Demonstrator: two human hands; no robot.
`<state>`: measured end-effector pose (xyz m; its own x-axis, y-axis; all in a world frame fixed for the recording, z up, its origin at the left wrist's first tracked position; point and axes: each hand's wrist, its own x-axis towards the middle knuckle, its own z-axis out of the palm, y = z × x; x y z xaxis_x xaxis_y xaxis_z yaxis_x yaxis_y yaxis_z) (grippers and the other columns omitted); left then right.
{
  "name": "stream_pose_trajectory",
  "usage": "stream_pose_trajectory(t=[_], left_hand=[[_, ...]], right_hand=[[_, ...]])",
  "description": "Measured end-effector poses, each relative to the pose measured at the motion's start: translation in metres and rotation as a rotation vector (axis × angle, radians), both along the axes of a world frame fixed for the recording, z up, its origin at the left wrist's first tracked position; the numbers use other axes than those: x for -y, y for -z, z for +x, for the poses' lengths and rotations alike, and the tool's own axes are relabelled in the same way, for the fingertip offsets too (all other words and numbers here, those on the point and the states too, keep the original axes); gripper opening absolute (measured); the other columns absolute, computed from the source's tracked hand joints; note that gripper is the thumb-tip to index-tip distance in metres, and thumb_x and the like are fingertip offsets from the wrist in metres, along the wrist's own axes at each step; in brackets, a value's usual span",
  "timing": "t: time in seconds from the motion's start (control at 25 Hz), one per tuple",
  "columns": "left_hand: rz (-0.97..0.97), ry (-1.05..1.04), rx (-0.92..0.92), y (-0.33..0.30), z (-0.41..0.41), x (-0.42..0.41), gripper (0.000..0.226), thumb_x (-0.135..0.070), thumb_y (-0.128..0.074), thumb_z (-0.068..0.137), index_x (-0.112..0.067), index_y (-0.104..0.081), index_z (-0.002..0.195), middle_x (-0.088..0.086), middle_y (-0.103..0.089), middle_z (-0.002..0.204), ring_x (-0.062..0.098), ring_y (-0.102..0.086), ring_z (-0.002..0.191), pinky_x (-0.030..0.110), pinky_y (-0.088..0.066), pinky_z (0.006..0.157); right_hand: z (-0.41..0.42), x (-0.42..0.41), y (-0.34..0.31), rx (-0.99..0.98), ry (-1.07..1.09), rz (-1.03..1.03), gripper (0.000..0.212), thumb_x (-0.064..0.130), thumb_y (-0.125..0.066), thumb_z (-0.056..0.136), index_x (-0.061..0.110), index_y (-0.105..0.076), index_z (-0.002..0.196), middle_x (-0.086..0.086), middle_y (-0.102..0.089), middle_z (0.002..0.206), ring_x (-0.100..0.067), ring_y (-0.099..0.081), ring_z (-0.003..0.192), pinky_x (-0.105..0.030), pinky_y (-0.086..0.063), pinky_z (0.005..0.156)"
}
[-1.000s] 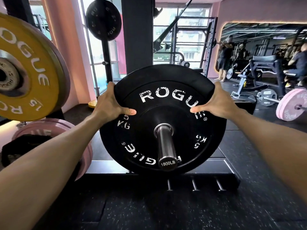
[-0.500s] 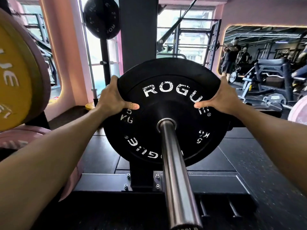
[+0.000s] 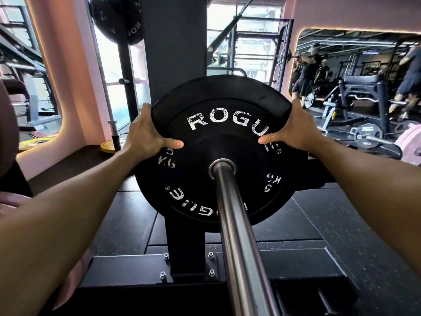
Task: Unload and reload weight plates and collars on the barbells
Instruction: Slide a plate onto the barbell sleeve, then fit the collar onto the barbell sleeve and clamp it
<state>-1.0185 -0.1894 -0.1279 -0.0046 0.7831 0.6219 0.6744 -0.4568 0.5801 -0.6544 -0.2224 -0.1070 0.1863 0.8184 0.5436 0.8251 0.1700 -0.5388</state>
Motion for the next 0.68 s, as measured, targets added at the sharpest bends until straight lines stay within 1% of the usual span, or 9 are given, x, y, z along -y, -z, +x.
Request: stream_pose_trajectory(t=[0.12, 0.2, 0.24, 0.28, 0.36, 0.44, 0.52, 0.6, 0.68], left_hand=[[-0.042, -0.03, 0.0, 0.006, -0.002, -0.005, 0.089, -0.047, -0.094, 0.042, -0.03, -0.031, 0.103, -0.004, -0.052, 0.104, 0.02, -0.046, 0.091, 0.033, -0.036, 0.075], [-0.148, -0.092, -0.047, 0.002, -0.002, -0.003, 0.093, -0.048, -0.093, 0.046, -0.025, -0.033, 0.112, 0.003, -0.055, 0.113, 0.026, -0.051, 0.1, 0.04, -0.042, 0.082], [-0.234, -0.142, -0.102, -0.003, -0.002, 0.001, 0.098, -0.051, -0.092, 0.048, -0.023, -0.032, 0.121, 0.008, -0.054, 0.123, 0.031, -0.052, 0.11, 0.046, -0.043, 0.09], [-0.297, -0.196, -0.163, -0.011, -0.001, 0.007, 0.105, -0.056, -0.09, 0.049, -0.024, -0.029, 0.129, 0.011, -0.049, 0.132, 0.036, -0.047, 0.121, 0.053, -0.039, 0.098], [-0.265, -0.246, -0.206, -0.029, 0.009, 0.017, 0.114, -0.071, -0.082, 0.048, -0.032, -0.024, 0.137, 0.01, -0.036, 0.145, 0.037, -0.032, 0.134, 0.062, -0.024, 0.106], [-0.094, -0.205, -0.216, -0.055, 0.031, 0.023, 0.103, -0.083, -0.07, 0.051, -0.039, -0.028, 0.135, 0.006, -0.033, 0.148, 0.034, -0.027, 0.137, 0.066, -0.014, 0.106], [0.047, -0.155, -0.271, -0.083, 0.07, 0.021, 0.082, -0.085, -0.057, 0.059, -0.041, -0.04, 0.126, 0.003, -0.042, 0.142, 0.032, -0.034, 0.134, 0.068, -0.012, 0.103], [0.097, -0.119, -0.356, -0.104, 0.117, 0.014, 0.065, -0.084, -0.049, 0.065, -0.042, -0.051, 0.115, -0.002, -0.054, 0.132, 0.028, -0.043, 0.127, 0.066, -0.013, 0.1], [0.107, -0.146, -0.459, -0.114, 0.158, 0.002, 0.057, -0.084, -0.04, 0.07, -0.042, -0.057, 0.105, -0.006, -0.064, 0.117, 0.024, -0.054, 0.115, 0.06, -0.011, 0.097]], right_hand=[[-0.004, -0.003, -0.001, 0.035, 0.03, -0.048, 0.112, 0.074, -0.084, 0.022, 0.029, -0.03, 0.11, 0.001, -0.053, 0.111, -0.018, -0.05, 0.103, -0.035, -0.042, 0.083], [-0.009, -0.001, -0.004, 0.075, 0.074, -0.103, 0.118, 0.068, -0.087, 0.031, 0.021, -0.032, 0.124, -0.009, -0.053, 0.127, -0.029, -0.052, 0.118, -0.044, -0.046, 0.094], [-0.013, 0.0, -0.009, 0.102, 0.11, -0.166, 0.124, 0.066, -0.088, 0.038, 0.017, -0.029, 0.135, -0.014, -0.048, 0.136, -0.034, -0.048, 0.127, -0.048, -0.044, 0.1], [-0.015, 0.003, -0.016, 0.126, 0.146, -0.245, 0.129, 0.066, -0.087, 0.044, 0.017, -0.021, 0.144, -0.015, -0.04, 0.145, -0.037, -0.04, 0.134, -0.051, -0.04, 0.105], [-0.012, 0.009, -0.034, 0.121, 0.177, -0.38, 0.133, 0.073, -0.079, 0.052, 0.023, -0.007, 0.152, -0.014, -0.022, 0.157, -0.037, -0.028, 0.143, -0.053, -0.032, 0.113], [0.005, 0.015, -0.046, 0.058, 0.152, -0.393, 0.122, 0.082, -0.067, 0.059, 0.028, -0.008, 0.151, -0.013, -0.018, 0.16, -0.037, -0.026, 0.144, -0.055, -0.028, 0.115], [0.035, 0.019, -0.049, 0.002, 0.145, -0.357, 0.102, 0.082, -0.05, 0.074, 0.027, -0.014, 0.151, -0.012, -0.021, 0.16, -0.038, -0.028, 0.143, -0.055, -0.026, 0.115], [0.069, 0.016, -0.05, -0.015, 0.173, -0.362, 0.092, 0.081, -0.036, 0.081, 0.027, -0.016, 0.152, -0.01, -0.021, 0.161, -0.037, -0.028, 0.144, -0.056, -0.024, 0.116], [0.102, 0.01, -0.049, 0.007, 0.214, -0.396, 0.092, 0.083, -0.028, 0.081, 0.028, -0.018, 0.154, -0.007, -0.017, 0.163, -0.035, -0.026, 0.145, -0.056, -0.021, 0.117]])
